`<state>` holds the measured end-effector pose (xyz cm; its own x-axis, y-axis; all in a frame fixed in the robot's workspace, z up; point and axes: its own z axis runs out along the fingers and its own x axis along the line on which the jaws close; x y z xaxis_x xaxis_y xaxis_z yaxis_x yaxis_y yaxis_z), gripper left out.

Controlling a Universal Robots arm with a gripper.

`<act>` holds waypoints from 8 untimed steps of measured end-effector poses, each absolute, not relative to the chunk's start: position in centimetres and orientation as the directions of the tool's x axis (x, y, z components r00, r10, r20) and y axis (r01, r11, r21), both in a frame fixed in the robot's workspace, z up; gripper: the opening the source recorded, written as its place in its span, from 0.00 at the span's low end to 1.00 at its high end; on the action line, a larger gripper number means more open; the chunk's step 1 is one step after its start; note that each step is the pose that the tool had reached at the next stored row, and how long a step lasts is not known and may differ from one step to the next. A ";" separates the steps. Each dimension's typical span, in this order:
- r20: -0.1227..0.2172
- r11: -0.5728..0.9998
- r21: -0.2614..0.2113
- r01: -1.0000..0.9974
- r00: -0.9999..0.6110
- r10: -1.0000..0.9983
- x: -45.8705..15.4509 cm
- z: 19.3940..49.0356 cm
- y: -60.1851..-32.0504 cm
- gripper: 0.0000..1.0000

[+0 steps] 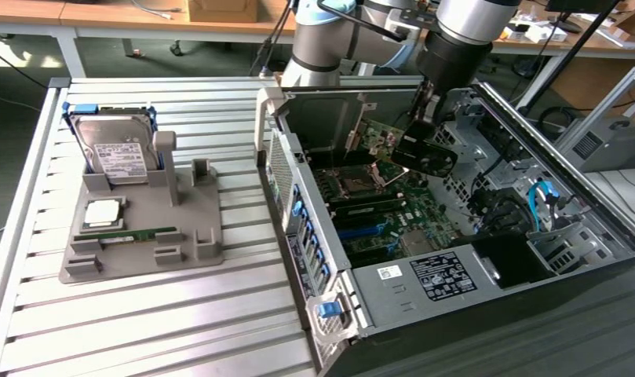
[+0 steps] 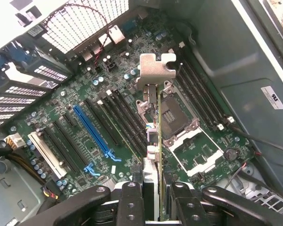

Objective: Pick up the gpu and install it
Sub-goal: 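Insert the gpu into the slot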

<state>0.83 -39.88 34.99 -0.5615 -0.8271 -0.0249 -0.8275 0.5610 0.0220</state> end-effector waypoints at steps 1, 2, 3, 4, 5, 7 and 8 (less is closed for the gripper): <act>-0.025 0.559 0.022 -0.829 -0.559 -0.829 0.8 35.0 -39.9 0.27; -0.025 0.557 0.022 -0.830 -0.557 -0.830 0.8 35.0 -39.9 0.27; -0.025 0.555 0.022 -0.832 -0.555 -0.831 0.8 35.0 -39.9 0.27; -0.025 0.552 0.022 -0.834 -0.552 -0.833 0.8 35.0 -39.9 0.27; -0.025 0.549 0.022 -0.835 -0.550 -0.835 0.8 35.0 -39.9 0.27; -0.025 0.542 0.022 -0.840 -0.543 -0.840 0.8 35.0 -39.9 0.27; -0.025 0.540 0.022 -0.841 -0.540 -0.841 0.8 35.0 -39.9 0.27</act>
<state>0.83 -39.88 34.98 -0.5404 -0.8410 -0.0250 -0.8414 0.5400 0.0220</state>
